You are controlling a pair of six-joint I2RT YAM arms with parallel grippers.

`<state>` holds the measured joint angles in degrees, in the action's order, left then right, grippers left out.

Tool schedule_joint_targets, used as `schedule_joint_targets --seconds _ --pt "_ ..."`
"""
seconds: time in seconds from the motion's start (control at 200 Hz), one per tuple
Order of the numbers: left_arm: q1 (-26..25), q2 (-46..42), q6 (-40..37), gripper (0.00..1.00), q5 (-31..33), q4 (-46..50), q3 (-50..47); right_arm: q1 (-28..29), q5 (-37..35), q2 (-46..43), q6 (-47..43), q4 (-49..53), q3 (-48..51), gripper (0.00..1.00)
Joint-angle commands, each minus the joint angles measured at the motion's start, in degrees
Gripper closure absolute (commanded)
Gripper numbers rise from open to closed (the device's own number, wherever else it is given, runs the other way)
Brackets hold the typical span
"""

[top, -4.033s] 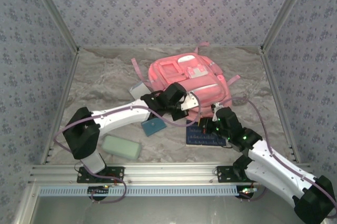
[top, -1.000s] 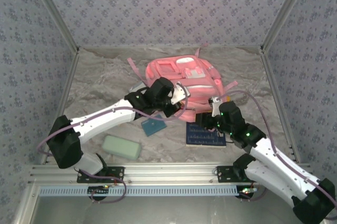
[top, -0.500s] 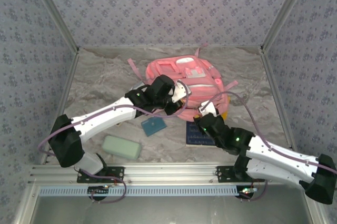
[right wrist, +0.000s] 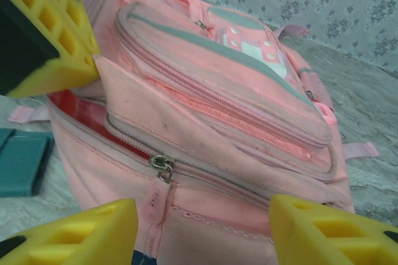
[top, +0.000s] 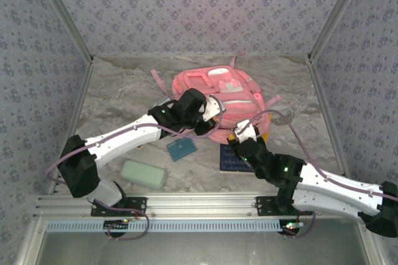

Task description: Pack the student bag

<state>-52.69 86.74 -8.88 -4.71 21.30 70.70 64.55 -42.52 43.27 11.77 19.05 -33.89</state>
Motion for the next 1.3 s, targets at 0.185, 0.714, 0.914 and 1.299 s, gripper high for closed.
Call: schedule_joint_targets --seconds 0.185,0.714,0.914,1.299 --pt "0.92 -0.85 1.46 1.0 -1.09 -3.09 2.15 0.4 1.21 6.72 -0.74 -3.22 -0.11 0.27" --pt "1.27 -0.81 1.95 1.0 -2.21 -3.68 1.71 -5.35 -0.81 8.93 -1.66 -3.36 -1.44 0.75" --pt "1.42 -0.96 1.75 1.0 -2.31 -3.46 1.64 -7.01 6.37 6.24 -3.83 -6.45 0.09 0.86" --pt "2.23 -0.69 3.16 1.0 -4.46 -3.29 3.56 -11.45 18.32 1.86 1.98 -4.68 1.86 0.43"
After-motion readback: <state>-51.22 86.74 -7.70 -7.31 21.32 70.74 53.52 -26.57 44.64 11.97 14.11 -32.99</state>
